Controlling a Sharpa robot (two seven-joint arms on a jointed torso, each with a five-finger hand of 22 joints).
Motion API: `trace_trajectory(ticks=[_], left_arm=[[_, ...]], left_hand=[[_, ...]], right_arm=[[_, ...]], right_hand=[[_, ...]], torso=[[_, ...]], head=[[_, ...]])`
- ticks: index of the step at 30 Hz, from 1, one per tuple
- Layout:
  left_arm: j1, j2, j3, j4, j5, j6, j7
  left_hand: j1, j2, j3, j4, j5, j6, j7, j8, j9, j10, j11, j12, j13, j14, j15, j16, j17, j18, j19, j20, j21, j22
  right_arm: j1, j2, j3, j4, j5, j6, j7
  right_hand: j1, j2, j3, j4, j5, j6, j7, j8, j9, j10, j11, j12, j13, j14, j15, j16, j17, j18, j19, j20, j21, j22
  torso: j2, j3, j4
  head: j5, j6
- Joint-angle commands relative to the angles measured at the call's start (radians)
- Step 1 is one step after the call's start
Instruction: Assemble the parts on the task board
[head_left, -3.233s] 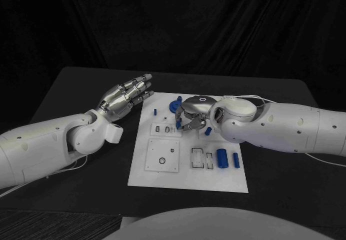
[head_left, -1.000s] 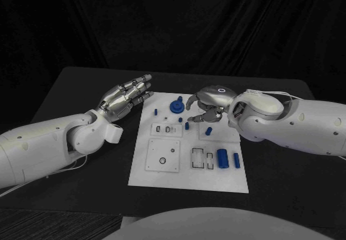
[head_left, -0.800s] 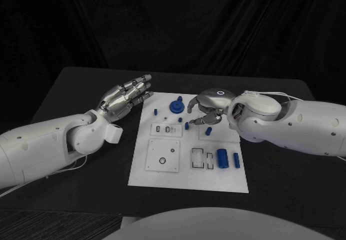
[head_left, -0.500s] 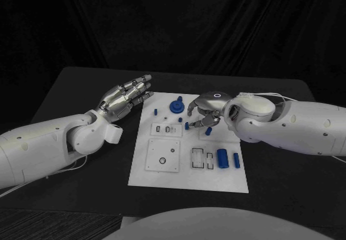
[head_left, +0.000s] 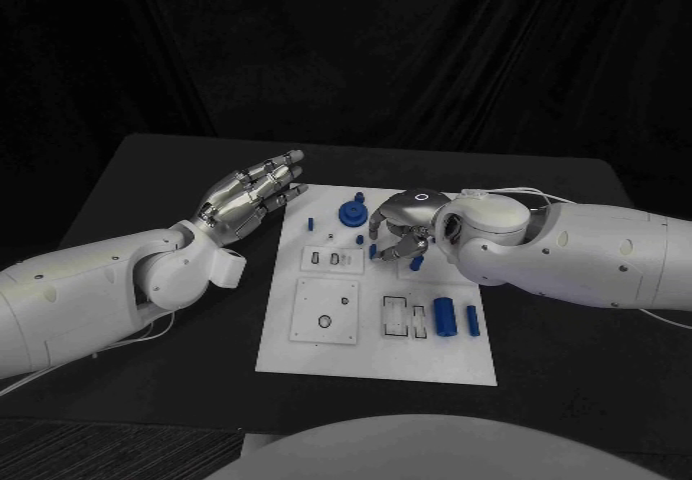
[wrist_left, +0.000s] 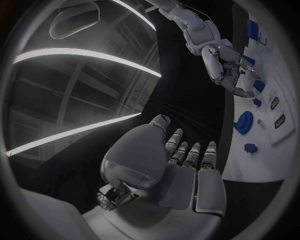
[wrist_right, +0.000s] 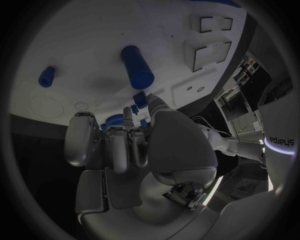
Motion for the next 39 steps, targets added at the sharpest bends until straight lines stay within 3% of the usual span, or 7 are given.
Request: trace_trajectory(ticks=[1, 6, 13, 17, 21, 29, 39], left_arm=[[-0.003, 0.003, 0.001, 0.000, 0.001, 0.017, 0.013], [-0.004, 0.003, 0.001, -0.001, 0.001, 0.019, 0.012], [-0.005, 0.004, 0.001, -0.002, 0.001, 0.021, 0.012], [-0.006, 0.005, 0.001, -0.003, 0.001, 0.022, 0.013], [-0.006, 0.004, 0.001, -0.002, 0.001, 0.022, 0.014], [-0.006, 0.001, 0.001, -0.001, 0.001, 0.021, 0.013], [-0.006, -0.004, 0.001, 0.000, 0.001, 0.017, 0.013]], left_hand=[[-0.013, 0.000, 0.007, 0.001, 0.000, -0.005, 0.001, 0.005, 0.000, -0.002, 0.001, -0.001, 0.000, 0.000, 0.008, -0.004, -0.002, 0.012, -0.001, 0.006, -0.004, -0.001], [-0.013, 0.000, 0.008, 0.001, 0.000, -0.006, 0.001, 0.005, 0.000, -0.002, 0.001, -0.001, 0.000, 0.000, 0.008, -0.004, -0.002, 0.012, -0.001, 0.006, -0.004, -0.001], [-0.013, 0.000, 0.008, 0.001, 0.000, -0.006, 0.001, 0.005, 0.000, -0.002, 0.001, -0.001, 0.000, 0.000, 0.008, -0.004, -0.002, 0.012, -0.001, 0.006, -0.004, -0.001], [-0.013, 0.000, 0.008, 0.001, 0.000, -0.006, 0.001, 0.005, 0.000, -0.002, 0.001, -0.001, 0.000, 0.000, 0.008, -0.004, -0.002, 0.012, -0.001, 0.006, -0.004, -0.001], [-0.014, 0.000, 0.009, 0.000, 0.000, -0.007, 0.001, 0.005, 0.000, -0.003, 0.001, -0.001, 0.000, 0.000, 0.008, -0.004, -0.002, 0.012, -0.001, 0.006, -0.004, -0.001], [-0.014, 0.001, 0.010, 0.000, 0.000, -0.006, 0.001, 0.005, 0.000, -0.002, 0.001, -0.001, 0.000, 0.000, 0.008, -0.004, -0.002, 0.012, -0.001, 0.006, -0.004, -0.001], [-0.015, 0.000, 0.011, 0.000, -0.001, -0.004, 0.001, 0.005, 0.001, -0.002, 0.002, -0.001, 0.000, 0.000, 0.008, -0.004, -0.002, 0.012, -0.001, 0.006, -0.004, -0.001]], right_arm=[[-0.007, 0.007, 0.000, -0.007, -0.010, 0.031, -0.019], [-0.012, 0.017, 0.000, -0.015, -0.010, 0.032, -0.012], [-0.014, 0.024, 0.000, -0.019, -0.010, 0.031, -0.007], [-0.014, 0.026, 0.000, -0.020, -0.010, 0.023, -0.001], [-0.014, 0.023, 0.000, -0.020, -0.010, -0.012, 0.012], [-0.014, 0.009, 0.000, -0.011, -0.010, -0.088, 0.030], [-0.007, -0.019, 0.000, 0.029, -0.010, -0.111, 0.019]], right_hand=[[0.015, 0.005, 0.001, -0.010, 0.003, 0.003, 0.001, 0.012, 0.007, 0.105, 0.010, 0.003, 0.263, 0.093, 0.010, -0.002, 0.210, 0.012, 0.001, 0.008, -0.007, 0.175], [0.024, 0.007, 0.004, -0.025, 0.014, 0.015, -0.002, 0.042, 0.029, 0.105, 0.008, 0.003, 0.263, 0.092, 0.009, -0.003, 0.207, 0.013, -0.001, 0.008, -0.010, 0.174], [0.035, 0.014, 0.010, -0.058, 0.083, 0.014, -0.010, 0.132, 0.104, 0.105, 0.002, 0.003, 0.263, 0.092, 0.004, -0.003, 0.208, 0.013, -0.001, 0.004, -0.010, 0.174], [0.047, 0.022, 0.029, -0.089, 0.201, 0.024, -0.022, 0.215, 0.174, 0.105, -0.009, 0.003, 0.263, 0.092, -0.004, -0.003, 0.207, 0.014, -0.001, -0.005, -0.009, 0.174], [0.042, 0.028, 0.051, -0.099, 0.273, 0.020, -0.027, 0.255, 0.214, 0.105, -0.011, 0.003, 0.263, 0.092, -0.007, -0.002, 0.208, 0.013, 0.000, -0.006, -0.007, 0.175], [0.026, 0.028, 0.058, -0.093, 0.288, 0.023, -0.031, 0.271, 0.229, 0.105, -0.014, 0.003, 0.263, 0.092, -0.009, -0.001, 0.209, 0.012, 0.001, -0.008, -0.003, 0.176], [0.022, 0.025, 0.065, -0.093, 0.302, 0.016, -0.032, 0.272, 0.234, 0.105, -0.016, 0.003, 0.263, 0.092, -0.011, -0.003, 0.207, 0.013, 0.001, -0.009, -0.005, 0.175]], torso=[[0.000, 0.0000, -0.0003], [0.000, 0.0001, -0.0005], [0.001, 0.0008, 0.0000], [0.001, 0.0006, -0.0005], [0.000, 0.0002, -0.0012], [-0.001, 0.0002, -0.0007], [0.000, 0.0002, -0.0009]], head=[[0.001, 0.000], [0.001, 0.000], [-0.002, 0.000], [-0.001, 0.000], [0.002, 0.000], [0.007, 0.000], [0.009, 0.000]])
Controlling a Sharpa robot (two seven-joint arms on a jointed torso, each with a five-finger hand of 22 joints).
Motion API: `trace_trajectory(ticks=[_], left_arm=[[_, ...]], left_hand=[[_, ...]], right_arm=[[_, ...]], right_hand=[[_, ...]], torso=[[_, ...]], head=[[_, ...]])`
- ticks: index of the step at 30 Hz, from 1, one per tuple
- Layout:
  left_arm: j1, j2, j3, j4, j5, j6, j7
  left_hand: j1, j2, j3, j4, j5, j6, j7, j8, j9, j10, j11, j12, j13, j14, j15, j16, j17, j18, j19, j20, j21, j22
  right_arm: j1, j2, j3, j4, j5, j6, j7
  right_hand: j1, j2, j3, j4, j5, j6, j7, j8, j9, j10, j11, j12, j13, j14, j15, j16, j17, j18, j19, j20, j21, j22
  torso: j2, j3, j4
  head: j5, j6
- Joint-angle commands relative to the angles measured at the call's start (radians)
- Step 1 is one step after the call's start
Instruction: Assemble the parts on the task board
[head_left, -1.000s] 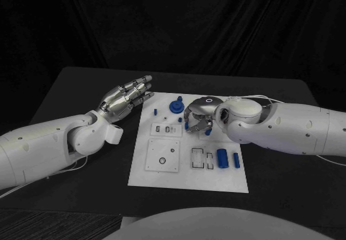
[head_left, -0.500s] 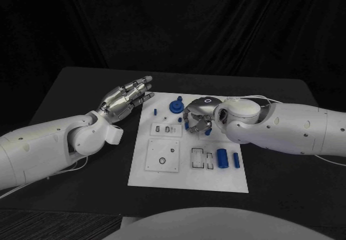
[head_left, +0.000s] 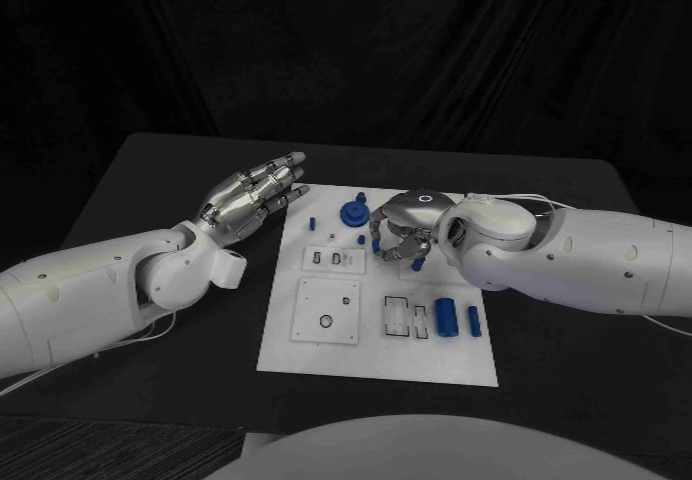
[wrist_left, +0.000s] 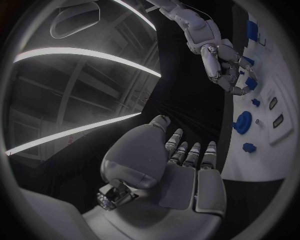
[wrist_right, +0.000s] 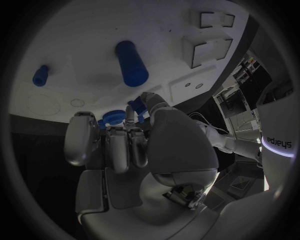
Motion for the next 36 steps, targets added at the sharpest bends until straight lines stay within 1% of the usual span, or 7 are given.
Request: trace_trajectory(ticks=[1, 10, 16, 21, 22, 25, 36], left_arm=[[-0.001, 0.000, 0.001, 0.003, 0.001, 0.008, 0.013], [-0.001, -0.004, 0.001, 0.007, -0.021, -0.017, 0.037], [-0.001, -0.014, 0.001, 0.016, -0.209, -0.141, 0.147], [-0.001, -0.020, 0.001, 0.024, -0.364, -0.249, 0.218], [-0.001, -0.020, 0.001, 0.026, -0.401, -0.263, 0.222], [-0.001, -0.020, 0.001, 0.028, -0.507, -0.288, 0.217], [-0.001, 0.004, 0.001, 0.027, -0.872, -0.282, 0.079]], left_hand=[[-0.007, 0.000, 0.006, 0.000, -0.001, -0.004, 0.001, 0.006, 0.001, -0.002, 0.002, -0.001, 0.000, 0.000, 0.008, -0.004, -0.001, 0.012, -0.001, 0.006, -0.004, -0.002], [-0.004, -0.013, 0.018, -0.017, 0.001, 0.011, 0.006, 0.012, 0.003, 0.006, 0.008, 0.002, 0.003, 0.005, 0.007, 0.002, 0.003, 0.017, 0.005, 0.009, 0.001, 0.003], [0.019, -0.059, 0.113, -0.066, -0.028, 0.118, 0.013, 0.046, 0.014, 0.457, 0.095, 0.176, 0.187, 0.392, 0.022, 0.305, 0.129, 0.026, 0.360, 0.028, 0.220, 0.127], [0.048, -0.149, 0.140, -0.125, -0.006, 0.400, 0.039, 0.104, 0.032, 0.674, 0.072, 0.855, 0.715, 0.678, -0.050, 1.097, 0.608, -0.003, 0.736, -0.033, 0.688, 0.395], [0.021, -0.166, 0.221, -0.070, -0.017, 0.430, 0.049, 0.089, 0.028, 0.934, 0.052, 1.276, 1.143, 0.997, -0.069, 1.467, 1.125, -0.017, 0.698, -0.068, 0.936, 0.579], [0.005, -0.221, 0.325, -0.014, -0.009, 0.443, 0.044, 0.076, 0.032, 1.458, 0.023, 1.535, 1.504, 1.555, -0.089, 1.568, 1.559, -0.055, 0.918, -0.101, 1.308, 1.017], [-0.026, -0.264, 0.351, 0.038, -0.028, 0.465, 0.024, 0.051, 0.042, 1.562, -0.020, 1.567, 1.568, 1.570, -0.133, 1.567, 1.570, -0.144, 1.519, -0.118, 1.558, 1.533]], right_arm=[[0.005, -0.007, 0.001, 0.016, -0.007, -0.041, -0.002], [0.019, -0.013, 0.001, 0.043, -0.007, -0.021, -0.014], [0.021, -0.004, 0.001, 0.042, -0.007, -0.004, -0.016], [0.021, 0.001, 0.001, 0.039, -0.007, 0.006, -0.016], [0.021, 0.003, 0.001, 0.038, -0.007, 0.008, -0.016], [0.021, 0.005, 0.001, 0.036, -0.007, 0.014, -0.016], [0.020, 0.022, 0.001, 0.025, -0.007, 0.025, -0.014]], right_hand=[[-0.008, -0.001, 0.006, 0.002, 0.006, -0.004, -0.001, 0.003, 0.001, 0.105, -0.008, 0.003, 0.263, 0.088, -0.007, -0.003, 0.207, 0.013, 0.001, -0.009, 0.001, 0.175], [-0.012, -0.003, 0.007, 0.004, 0.006, -0.008, -0.001, 0.001, 0.001, 0.105, -0.008, 0.003, 0.263, 0.088, -0.007, -0.003, 0.206, 0.013, 0.000, -0.009, -0.001, 0.175], [-0.014, -0.003, 0.008, 0.005, 0.005, -0.010, -0.001, 0.001, 0.001, 0.105, -0.008, 0.003, 0.263, 0.088, -0.007, -0.004, 0.205, 0.013, 0.000, -0.009, -0.002, 0.174], [-0.015, -0.003, 0.008, 0.005, 0.004, -0.010, -0.001, 0.000, 0.002, 0.105, -0.008, 0.003, 0.263, 0.088, -0.007, -0.004, 0.206, 0.013, 0.000, -0.009, -0.002, 0.174], [-0.015, -0.003, 0.008, 0.005, 0.004, -0.010, -0.001, 0.000, 0.002, 0.105, -0.008, 0.003, 0.263, 0.088, -0.007, -0.004, 0.206, 0.013, 0.000, -0.009, -0.002, 0.174], [-0.015, -0.003, 0.008, 0.005, 0.004, -0.010, -0.001, 0.000, 0.002, 0.105, -0.008, 0.003, 0.263, 0.088, -0.007, -0.004, 0.206, 0.013, 0.000, -0.009, -0.002, 0.174], [-0.013, -0.001, 0.013, 0.004, 0.004, -0.010, -0.001, 0.001, 0.003, 0.105, -0.008, 0.003, 0.263, 0.087, -0.007, -0.005, 0.204, 0.014, -0.001, -0.010, -0.005, 0.173]], torso=[[0.000, -0.0003, 0.0001], [0.000, -0.0003, 0.0001], [0.000, -0.0002, 0.0002], [0.000, -0.0007, 0.0004], [0.000, -0.0007, 0.0005], [0.000, -0.0004, 0.0006], [0.000, -0.0004, -0.0007]], head=[[0.002, 0.000], [0.001, 0.000], [0.002, 0.000], [-0.002, 0.000], [-0.002, 0.000], [-0.004, 0.000], [0.000, 0.000]])
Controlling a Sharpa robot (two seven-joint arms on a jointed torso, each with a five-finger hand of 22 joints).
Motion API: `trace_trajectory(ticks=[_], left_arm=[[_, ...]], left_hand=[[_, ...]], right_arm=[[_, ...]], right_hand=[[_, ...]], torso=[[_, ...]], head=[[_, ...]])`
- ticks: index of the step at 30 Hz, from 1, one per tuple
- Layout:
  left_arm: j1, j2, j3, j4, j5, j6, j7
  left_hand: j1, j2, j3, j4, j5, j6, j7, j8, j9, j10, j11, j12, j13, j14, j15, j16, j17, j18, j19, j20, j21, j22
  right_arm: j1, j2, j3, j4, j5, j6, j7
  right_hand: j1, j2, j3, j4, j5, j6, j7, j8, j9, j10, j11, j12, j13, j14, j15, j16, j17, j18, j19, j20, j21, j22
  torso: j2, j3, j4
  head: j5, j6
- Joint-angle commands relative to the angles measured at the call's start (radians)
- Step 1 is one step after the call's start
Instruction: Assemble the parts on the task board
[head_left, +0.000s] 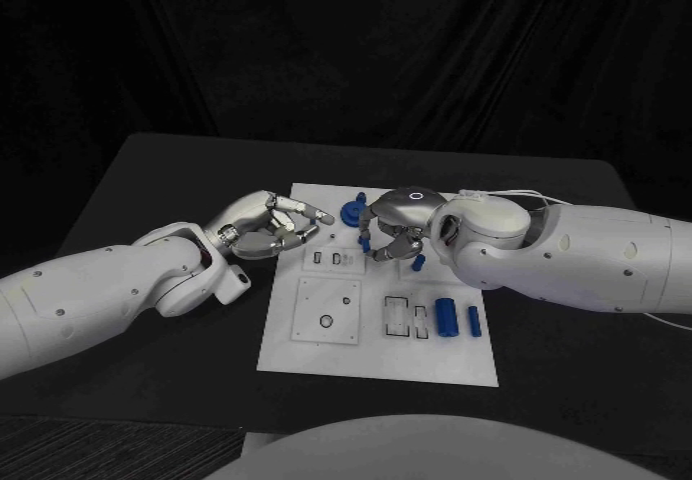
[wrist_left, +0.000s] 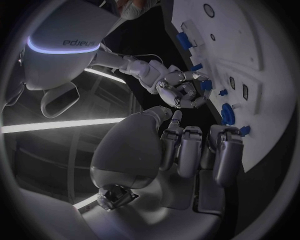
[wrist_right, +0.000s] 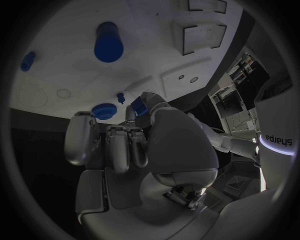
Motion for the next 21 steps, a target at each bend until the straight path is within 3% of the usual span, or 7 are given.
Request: trace_trajectory(ticks=[1, 12, 15, 21], left_arm=[[-0.001, 0.013, 0.001, -0.002, -0.192, -0.001, 0.014], [-0.002, 0.057, 0.001, -0.017, -0.227, 0.064, -0.067], [-0.002, 0.067, 0.001, -0.022, -0.229, 0.068, -0.069], [-0.004, 0.087, 0.001, -0.033, -0.230, 0.075, -0.080]], left_hand=[[-0.003, -0.011, 0.000, 0.007, -0.004, -0.001, 0.006, -0.011, -0.001, 0.104, -0.005, 0.003, 0.263, 0.107, -0.005, 0.003, 0.263, -0.019, 0.063, 0.001, 0.006, 0.230], [-0.009, -0.011, 0.006, 0.007, -0.003, -0.048, 0.004, -0.048, -0.009, 0.104, -0.006, 0.003, 0.263, 0.107, -0.006, 0.003, 0.263, -0.020, 0.071, 0.003, 0.007, 0.235], [-0.008, -0.011, 0.011, 0.002, -0.004, -0.169, -0.004, -0.077, -0.023, 0.104, -0.012, 0.003, 0.263, 0.107, -0.010, 0.003, 0.263, -0.017, 0.056, 0.000, 0.004, 0.225], [-0.010, -0.011, 0.013, -0.002, -0.004, -0.266, -0.005, -0.085, -0.032, 0.104, -0.015, 0.003, 0.263, 0.107, -0.013, 0.003, 0.263, -0.015, 0.048, -0.004, 0.002, 0.220]], right_arm=[[0.001, 0.004, 0.001, -0.002, -0.006, 0.015, -0.011], [0.000, 0.015, 0.001, -0.006, -0.006, 0.022, -0.013], [0.000, 0.018, 0.001, -0.007, -0.006, 0.028, -0.014], [-0.001, 0.026, 0.001, -0.008, -0.006, 0.033, -0.014]], right_hand=[[-0.008, 0.005, 0.004, 0.001, 0.005, -0.005, 0.000, 0.003, 0.001, 0.105, -0.008, 0.003, 0.263, 0.090, -0.004, -0.005, 0.204, 0.014, 0.002, -0.006, -0.005, 0.174], [-0.007, 0.005, 0.006, 0.000, 0.004, -0.004, 0.000, 0.004, 0.002, 0.105, -0.008, 0.003, 0.263, 0.090, -0.004, -0.004, 0.204, 0.014, 0.002, -0.006, -0.007, 0.173], [-0.006, 0.006, 0.008, -0.001, 0.003, -0.003, 0.000, 0.004, 0.002, 0.105, -0.008, 0.003, 0.263, 0.090, -0.004, -0.005, 0.204, 0.014, 0.001, -0.006, -0.008, 0.173], [-0.006, 0.006, 0.008, -0.001, 0.003, -0.003, 0.000, 0.004, 0.002, 0.105, -0.008, 0.003, 0.263, 0.090, -0.004, -0.005, 0.204, 0.014, 0.001, -0.006, -0.008, 0.173]], torso=[[0.001, 0.0002, -0.0014], [0.001, 0.0004, -0.0018], [0.001, -0.0002, -0.0016], [0.001, -0.0002, -0.0012]], head=[[-0.001, 0.000], [-0.002, 0.000], [-0.002, 0.000], [-0.003, 0.000]])
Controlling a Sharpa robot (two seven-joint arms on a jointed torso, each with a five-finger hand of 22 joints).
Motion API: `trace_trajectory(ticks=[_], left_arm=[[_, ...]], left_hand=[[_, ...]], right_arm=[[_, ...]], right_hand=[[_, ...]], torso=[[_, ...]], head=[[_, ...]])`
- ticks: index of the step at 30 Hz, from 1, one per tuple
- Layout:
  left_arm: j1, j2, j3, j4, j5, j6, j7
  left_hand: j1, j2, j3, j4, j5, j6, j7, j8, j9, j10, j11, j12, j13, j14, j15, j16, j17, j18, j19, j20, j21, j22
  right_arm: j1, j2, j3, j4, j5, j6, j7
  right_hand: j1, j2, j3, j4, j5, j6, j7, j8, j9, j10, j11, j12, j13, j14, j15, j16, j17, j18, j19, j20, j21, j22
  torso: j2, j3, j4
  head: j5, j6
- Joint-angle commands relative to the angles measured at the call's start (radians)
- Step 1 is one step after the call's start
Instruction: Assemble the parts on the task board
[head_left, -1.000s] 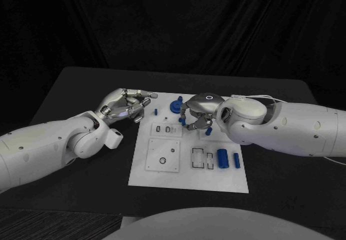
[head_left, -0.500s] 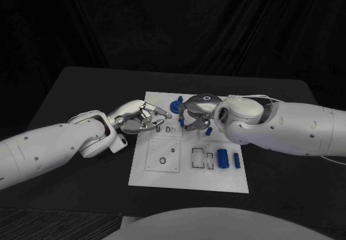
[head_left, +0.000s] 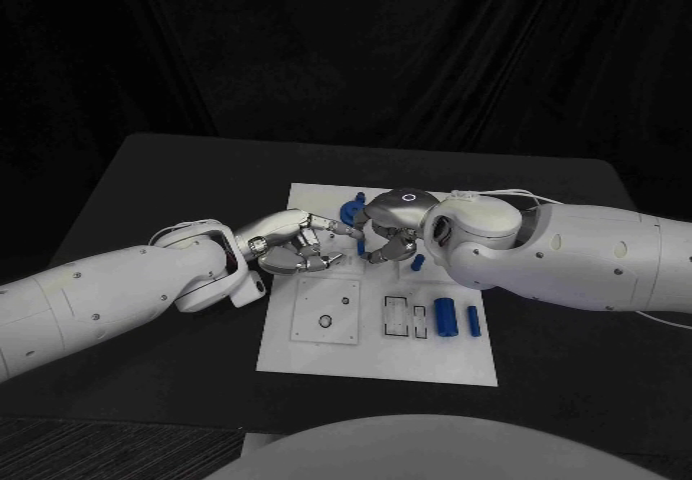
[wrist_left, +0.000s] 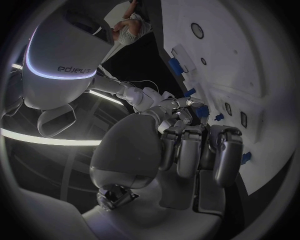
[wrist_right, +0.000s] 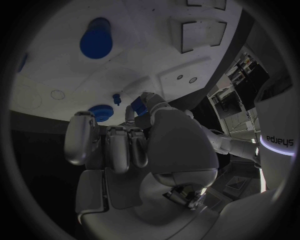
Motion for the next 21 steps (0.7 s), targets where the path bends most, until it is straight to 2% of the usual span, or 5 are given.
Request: trace_trajectory(ticks=[1, 6, 21], left_arm=[[-0.003, 0.010, 0.001, -0.005, -0.014, 0.028, -0.018], [-0.005, 0.021, 0.001, -0.014, -0.014, 0.037, -0.030], [-0.013, 0.043, 0.001, -0.034, -0.015, 0.084, -0.071]], left_hand=[[-0.004, -0.004, 0.006, -0.003, -0.004, -0.048, -0.001, -0.006, -0.004, 0.105, -0.007, 0.003, 0.263, 0.102, -0.008, 0.003, 0.263, 0.001, 0.048, -0.004, -0.002, 0.219], [-0.004, -0.003, 0.008, -0.005, -0.004, -0.081, -0.002, -0.008, -0.007, 0.105, -0.008, 0.003, 0.263, 0.102, -0.009, 0.003, 0.263, 0.002, 0.042, -0.005, -0.004, 0.216], [-0.004, 0.001, 0.010, -0.006, -0.004, -0.058, 0.003, -0.002, -0.003, 0.105, -0.006, 0.003, 0.263, 0.102, -0.009, 0.003, 0.263, 0.003, 0.035, -0.006, -0.005, 0.211]], right_arm=[[-0.001, 0.003, 0.001, 0.001, -0.006, 0.014, -0.013], [-0.002, 0.008, 0.001, 0.002, -0.006, 0.015, -0.013], [-0.002, 0.014, 0.001, 0.006, -0.006, 0.007, -0.011]], right_hand=[[-0.006, 0.006, 0.008, -0.001, 0.004, 0.000, -0.003, 0.004, 0.001, 0.105, -0.008, 0.003, 0.263, 0.090, -0.004, -0.005, 0.204, 0.014, 0.001, -0.006, -0.005, 0.173], [-0.005, 0.006, 0.010, -0.002, 0.003, 0.001, -0.003, 0.005, 0.001, 0.105, -0.008, 0.003, 0.263, 0.090, -0.004, -0.006, 0.202, 0.015, 0.000, -0.006, -0.007, 0.172], [-0.004, 0.006, 0.011, -0.002, 0.003, 0.001, -0.003, 0.005, 0.002, 0.105, -0.007, 0.003, 0.263, 0.090, -0.004, -0.006, 0.202, 0.015, 0.000, -0.006, -0.008, 0.172]], torso=[[0.000, 0.0000, 0.0000], [0.000, 0.0003, 0.0007], [0.000, 0.0013, -0.0011]], head=[[-0.001, 0.000], [-0.003, 0.000], [-0.004, 0.000]])
